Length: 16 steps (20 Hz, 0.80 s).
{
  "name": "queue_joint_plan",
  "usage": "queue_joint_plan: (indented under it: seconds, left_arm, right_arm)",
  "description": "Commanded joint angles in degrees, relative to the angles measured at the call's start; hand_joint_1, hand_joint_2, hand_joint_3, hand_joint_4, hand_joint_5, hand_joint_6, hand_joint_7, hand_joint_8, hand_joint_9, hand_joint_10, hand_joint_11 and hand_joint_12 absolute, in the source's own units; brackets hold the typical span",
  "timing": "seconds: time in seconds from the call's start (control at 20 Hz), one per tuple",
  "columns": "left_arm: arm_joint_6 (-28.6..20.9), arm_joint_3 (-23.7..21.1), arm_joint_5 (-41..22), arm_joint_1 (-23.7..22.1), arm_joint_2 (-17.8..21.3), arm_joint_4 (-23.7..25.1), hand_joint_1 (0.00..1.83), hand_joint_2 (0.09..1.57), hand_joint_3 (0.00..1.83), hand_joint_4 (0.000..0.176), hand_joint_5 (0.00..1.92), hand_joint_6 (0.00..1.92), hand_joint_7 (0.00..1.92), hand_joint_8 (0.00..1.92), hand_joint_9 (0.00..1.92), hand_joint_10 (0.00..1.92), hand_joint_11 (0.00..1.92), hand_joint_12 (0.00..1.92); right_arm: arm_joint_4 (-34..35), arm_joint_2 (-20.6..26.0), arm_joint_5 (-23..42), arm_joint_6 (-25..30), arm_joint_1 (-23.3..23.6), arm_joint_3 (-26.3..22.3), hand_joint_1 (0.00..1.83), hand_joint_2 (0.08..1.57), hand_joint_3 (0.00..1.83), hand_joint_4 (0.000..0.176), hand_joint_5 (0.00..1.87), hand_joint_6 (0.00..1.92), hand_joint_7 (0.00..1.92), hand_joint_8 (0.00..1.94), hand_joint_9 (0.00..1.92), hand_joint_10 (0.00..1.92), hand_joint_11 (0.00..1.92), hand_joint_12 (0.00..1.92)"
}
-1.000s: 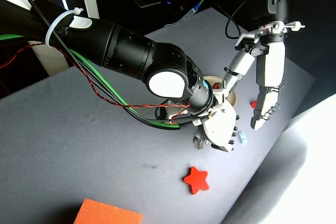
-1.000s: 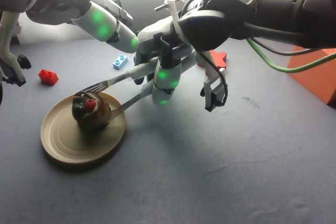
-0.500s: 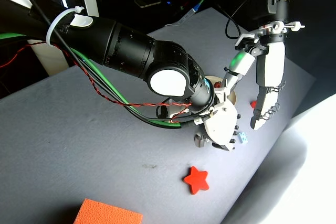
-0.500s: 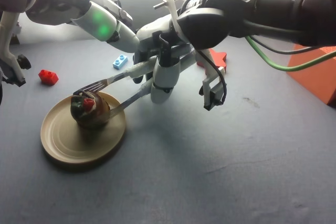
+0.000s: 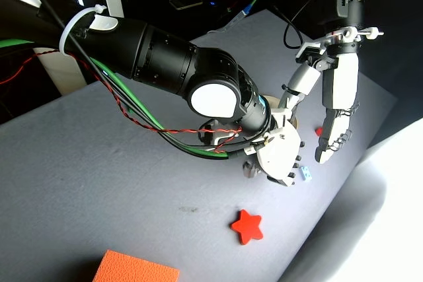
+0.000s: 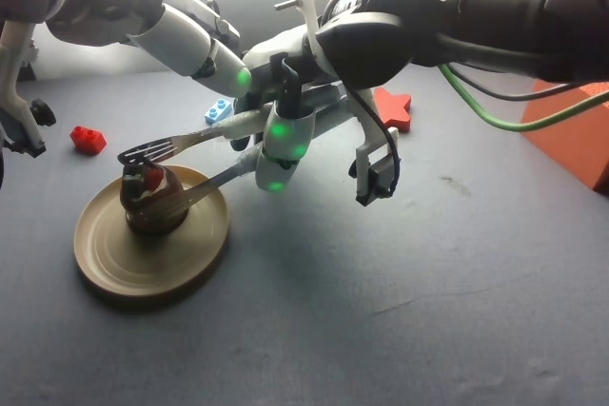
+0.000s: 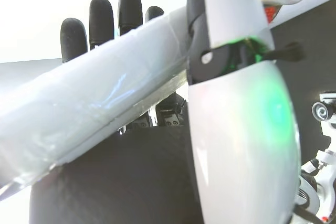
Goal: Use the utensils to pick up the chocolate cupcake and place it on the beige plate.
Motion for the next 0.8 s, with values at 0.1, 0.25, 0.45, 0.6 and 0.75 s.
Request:
queue_joint_plan:
  seconds: [0.1,0.25,0.45,0.6,0.75]
  left_arm:
    - [-0.1,0.03,-4.61,-0.21,0.63,-0.22,0.65,1.14,0.0,0.0,0.17,0.0,0.14,0.0,0.11,0.0,0.0,0.26]
    - [-0.1,0.02,-4.61,-0.21,0.68,-0.22,0.59,1.16,0.0,0.0,0.13,0.0,0.11,0.0,0.09,0.0,0.0,0.23]
    - [-0.1,-0.02,-4.62,-0.19,1.02,-0.22,0.63,1.15,0.0,0.0,0.16,0.01,0.14,0.01,0.11,0.0,0.0,0.27]
    - [-0.1,-0.02,-4.62,-0.19,1.02,-0.22,0.6,1.16,0.0,0.0,0.16,0.0,0.13,0.0,0.11,0.0,0.0,0.28]
    - [-0.1,-0.01,-4.62,-0.18,1.03,-0.23,0.62,1.16,0.0,0.0,0.17,0.0,0.15,0.01,0.12,0.01,0.0,0.27]
  right_arm:
    - [0.74,0.21,4.59,0.49,0.65,-0.15,1.08,0.96,0.0,0.0,0.71,0.01,0.72,0.24,0.48,0.86,0.17,1.38]
    - [0.74,0.31,4.15,0.48,0.7,-0.14,1.07,0.96,0.0,0.0,0.71,0.01,0.72,0.24,0.47,0.87,0.17,1.39]
    - [0.77,1.62,3.49,0.34,0.95,-1.08,1.05,0.96,0.0,0.0,0.71,0.0,0.72,0.23,0.49,0.85,0.18,1.37]
    - [0.77,4.03,3.75,0.21,1.88,-4.19,1.07,0.96,0.0,0.0,0.71,0.0,0.72,0.22,0.47,0.86,0.17,1.38]
    - [0.81,5.4,3.68,0.36,2.76,-5.86,1.07,0.96,0.0,0.0,0.72,0.01,0.73,0.23,0.48,0.86,0.16,1.37]
